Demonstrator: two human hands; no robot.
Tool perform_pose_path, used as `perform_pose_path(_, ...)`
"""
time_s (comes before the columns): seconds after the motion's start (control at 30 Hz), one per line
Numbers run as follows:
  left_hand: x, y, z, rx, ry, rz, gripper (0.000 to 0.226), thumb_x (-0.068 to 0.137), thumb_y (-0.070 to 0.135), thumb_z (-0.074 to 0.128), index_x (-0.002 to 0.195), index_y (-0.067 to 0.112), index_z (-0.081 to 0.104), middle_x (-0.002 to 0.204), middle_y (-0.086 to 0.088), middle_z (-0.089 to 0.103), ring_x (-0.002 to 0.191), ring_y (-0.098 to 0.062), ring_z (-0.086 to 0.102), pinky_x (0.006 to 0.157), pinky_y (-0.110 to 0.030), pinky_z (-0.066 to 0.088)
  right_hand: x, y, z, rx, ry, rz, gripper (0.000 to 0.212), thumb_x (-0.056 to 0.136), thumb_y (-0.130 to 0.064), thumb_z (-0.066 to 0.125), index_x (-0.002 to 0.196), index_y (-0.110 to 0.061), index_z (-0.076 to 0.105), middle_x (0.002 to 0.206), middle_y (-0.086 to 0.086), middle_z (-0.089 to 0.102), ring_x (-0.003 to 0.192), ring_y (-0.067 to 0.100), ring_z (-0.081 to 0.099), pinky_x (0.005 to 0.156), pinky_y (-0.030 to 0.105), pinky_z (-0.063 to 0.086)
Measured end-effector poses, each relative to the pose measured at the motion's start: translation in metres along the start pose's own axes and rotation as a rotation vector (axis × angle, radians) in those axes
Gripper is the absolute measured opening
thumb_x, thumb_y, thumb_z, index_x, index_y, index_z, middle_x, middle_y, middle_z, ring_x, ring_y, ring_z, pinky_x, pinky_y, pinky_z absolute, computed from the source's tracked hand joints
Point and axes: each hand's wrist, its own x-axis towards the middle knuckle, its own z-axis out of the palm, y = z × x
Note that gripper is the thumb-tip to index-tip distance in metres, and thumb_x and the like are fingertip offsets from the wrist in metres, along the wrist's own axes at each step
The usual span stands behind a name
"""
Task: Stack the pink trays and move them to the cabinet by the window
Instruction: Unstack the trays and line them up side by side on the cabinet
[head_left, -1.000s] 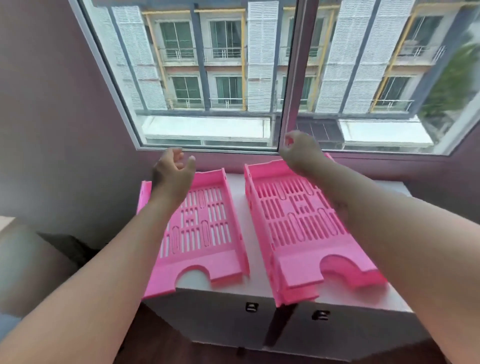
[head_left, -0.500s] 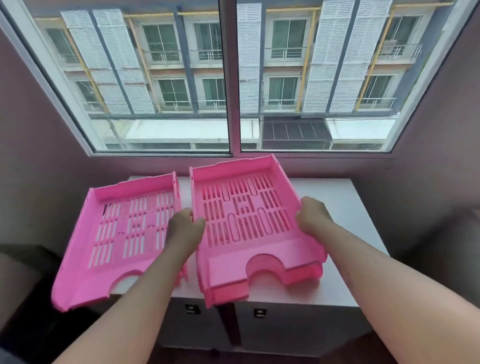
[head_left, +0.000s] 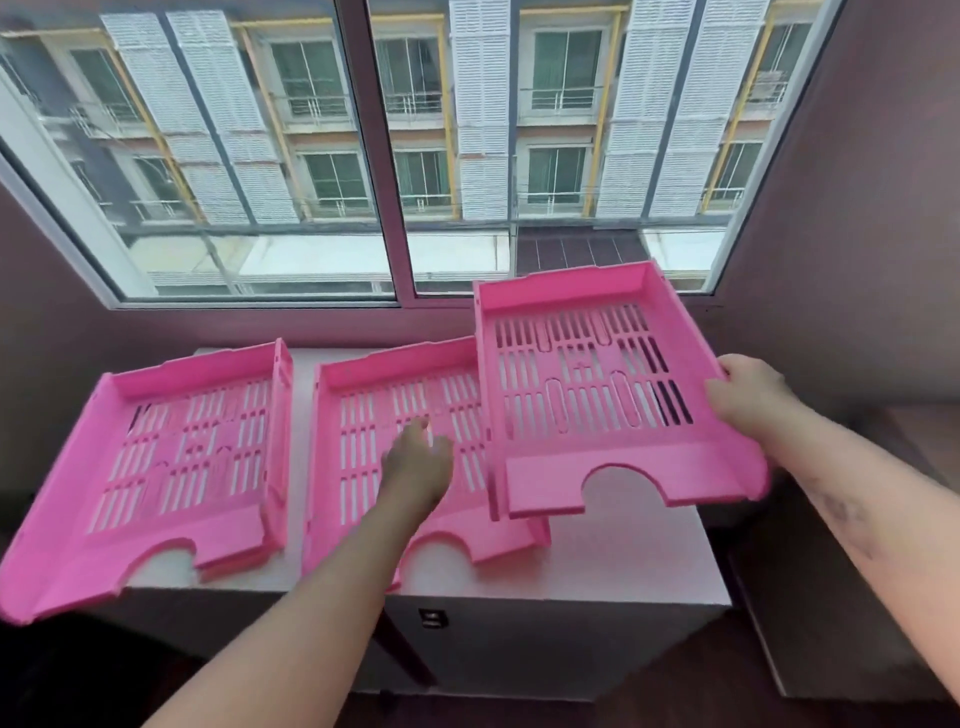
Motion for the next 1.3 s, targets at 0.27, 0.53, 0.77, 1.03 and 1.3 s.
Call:
perform_pose_path(0.27, -0.035, -0.015, 0.055, 0.597, 0.007, 0.025, 0.078, 0.089, 0.058, 0.032, 0.159, 0.032, 0.007, 0.168, -0.004, -0.005, 0.154, -0.030, -0.008, 0.122, -0.054, 0.001, 0.021, 0.072, -0.032, 0.070, -0.029, 0.047, 0.029, 0.095, 0.000, 0.047, 0.117, 0.002, 0.066, 0.097, 0.016, 0.060, 0.085, 0.030, 0.053, 0.069, 0.031, 0.036)
perform_pose_path(0.53, -0.027, 0.006, 0.083, 0.776, -0.031, 0.266, 0.080, 0.089, 0.068, 0.025, 0.158, 0.036, -0.001, 0.167, 0.000, -0.008, 0.154, -0.025, -0.007, 0.123, -0.049, 0.001, 0.034, 0.130, -0.058, 0.083, -0.012, 0.093, 0.032, 0.096, 0.000, 0.047, 0.122, 0.001, 0.066, 0.096, 0.013, 0.057, 0.087, 0.028, 0.051, 0.075, 0.031, 0.036)
perform_pose_path(0.77, -0.020, 0.014, 0.099, 0.848, -0.078, 0.287, 0.082, 0.090, 0.071, 0.024, 0.157, 0.034, -0.004, 0.167, -0.001, -0.011, 0.154, -0.026, -0.008, 0.122, -0.051, 0.001, 0.040, 0.163, -0.031, 0.123, -0.026, 0.139, 0.030, 0.096, -0.001, 0.043, 0.120, 0.000, 0.062, 0.111, 0.021, 0.065, 0.091, 0.032, 0.055, 0.067, 0.033, 0.042)
perform_pose_path(1.03, -0.044, 0.005, 0.121, 0.677, -0.028, 0.228, 0.075, 0.089, 0.061, 0.032, 0.156, 0.032, 0.017, 0.167, 0.002, 0.016, 0.154, -0.025, 0.012, 0.123, -0.053, 0.012, 0.000, 0.142, 0.020, -0.347, -0.205, -0.369, 0.067, 0.097, -0.053, 0.040, 0.158, -0.036, 0.019, 0.168, -0.001, 0.018, 0.155, 0.025, 0.016, 0.126, 0.052, 0.010)
perform_pose_path(1.3, -0.065, -0.016, 0.128, 0.762, -0.107, 0.344, 0.070, 0.087, 0.068, 0.013, 0.154, 0.047, 0.015, 0.163, 0.014, -0.002, 0.155, -0.021, -0.002, 0.124, -0.049, -0.001, -0.036, 0.139, 0.075, -0.477, -0.330, -0.357, 0.063, 0.095, -0.067, 0.016, 0.155, -0.050, 0.006, 0.169, -0.003, 0.000, 0.156, 0.029, -0.006, 0.125, 0.055, 0.003)
